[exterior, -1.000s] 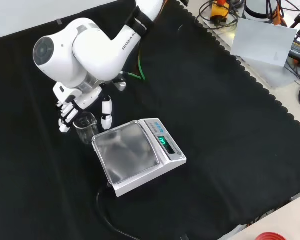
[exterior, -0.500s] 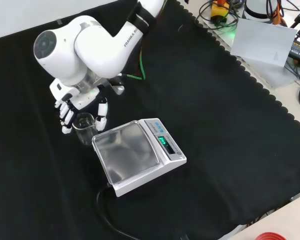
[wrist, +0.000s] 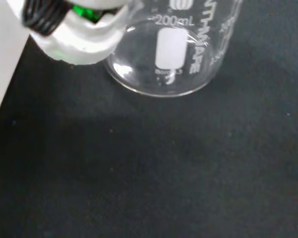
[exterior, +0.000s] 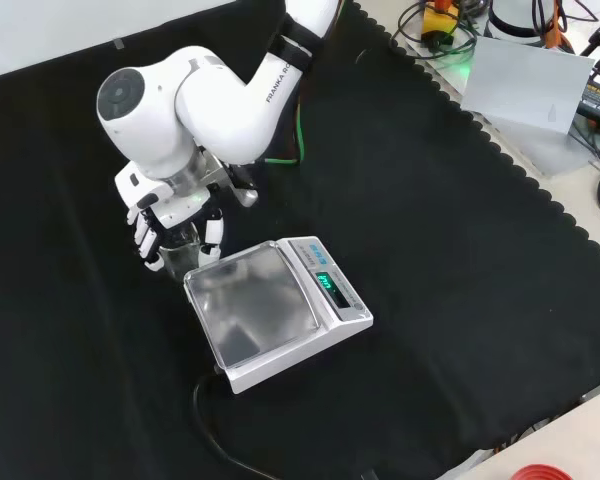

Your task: Pick up the beaker.

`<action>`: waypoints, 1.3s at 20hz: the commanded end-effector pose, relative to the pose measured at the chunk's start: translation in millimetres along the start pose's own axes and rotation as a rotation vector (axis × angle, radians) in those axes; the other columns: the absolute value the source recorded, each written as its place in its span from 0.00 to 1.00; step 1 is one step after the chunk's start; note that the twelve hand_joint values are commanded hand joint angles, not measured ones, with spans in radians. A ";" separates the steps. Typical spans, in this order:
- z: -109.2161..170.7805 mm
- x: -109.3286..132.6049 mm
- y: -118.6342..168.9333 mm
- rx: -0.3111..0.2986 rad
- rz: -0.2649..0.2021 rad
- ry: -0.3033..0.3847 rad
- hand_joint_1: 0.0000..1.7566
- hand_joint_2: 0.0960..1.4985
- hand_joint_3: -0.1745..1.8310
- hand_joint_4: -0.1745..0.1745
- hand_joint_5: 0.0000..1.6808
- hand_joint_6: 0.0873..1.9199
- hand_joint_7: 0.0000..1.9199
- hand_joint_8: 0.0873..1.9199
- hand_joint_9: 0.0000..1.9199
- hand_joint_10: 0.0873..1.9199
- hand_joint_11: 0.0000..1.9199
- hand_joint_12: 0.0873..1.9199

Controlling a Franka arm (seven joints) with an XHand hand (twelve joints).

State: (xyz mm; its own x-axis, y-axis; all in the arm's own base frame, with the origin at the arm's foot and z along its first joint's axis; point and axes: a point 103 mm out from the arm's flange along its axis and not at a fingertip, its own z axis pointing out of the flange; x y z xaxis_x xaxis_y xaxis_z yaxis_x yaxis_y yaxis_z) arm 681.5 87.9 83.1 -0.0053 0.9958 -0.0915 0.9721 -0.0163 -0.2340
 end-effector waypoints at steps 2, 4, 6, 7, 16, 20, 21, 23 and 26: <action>-13.9 4.0 1.1 -0.073 0.021 0.022 0.59 0.38 0.33 1.00 0.55 0.37 0.46 0.34 0.52 0.26 0.39 0.63; -15.7 4.1 0.7 -0.073 0.021 0.022 0.60 0.38 0.34 1.00 0.56 0.37 0.47 0.34 0.53 0.26 0.39 0.62; -14.8 -3.7 -0.7 -0.077 0.021 0.031 0.60 0.38 0.34 1.00 0.57 0.37 0.47 0.34 0.54 0.26 0.40 0.62; -15.7 -2.9 -1.0 -0.076 0.018 0.027 0.60 0.38 0.34 1.00 0.57 0.37 0.47 0.34 0.54 0.25 0.40 0.62; -44.8 -2.4 -10.2 -0.093 -0.001 0.004 0.61 0.59 0.18 1.00 0.68 0.35 0.48 0.35 0.55 0.25 0.42 0.62; -67.9 3.8 -12.4 -0.123 -0.010 0.001 0.62 0.63 0.13 1.00 0.69 0.34 0.48 0.35 0.55 0.24 0.43 0.61; -73.2 4.2 -13.4 -0.130 -0.010 0.003 0.62 0.63 0.13 1.00 0.69 0.34 0.48 0.35 0.55 0.24 0.43 0.61; -82.4 3.9 -16.4 -0.141 -0.012 0.005 0.62 0.63 0.13 1.00 0.69 0.34 0.49 0.35 0.56 0.24 0.44 0.61; -95.8 4.6 -22.5 -0.156 -0.015 -0.007 0.62 0.63 0.12 1.00 0.70 0.33 0.50 0.34 0.56 0.24 0.44 0.60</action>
State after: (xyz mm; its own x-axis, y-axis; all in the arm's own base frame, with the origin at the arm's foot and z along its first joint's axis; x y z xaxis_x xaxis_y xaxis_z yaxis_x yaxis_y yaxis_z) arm 686.8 96.9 160.4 -0.0092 0.9963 -0.0852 0.9948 0.0005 -0.1020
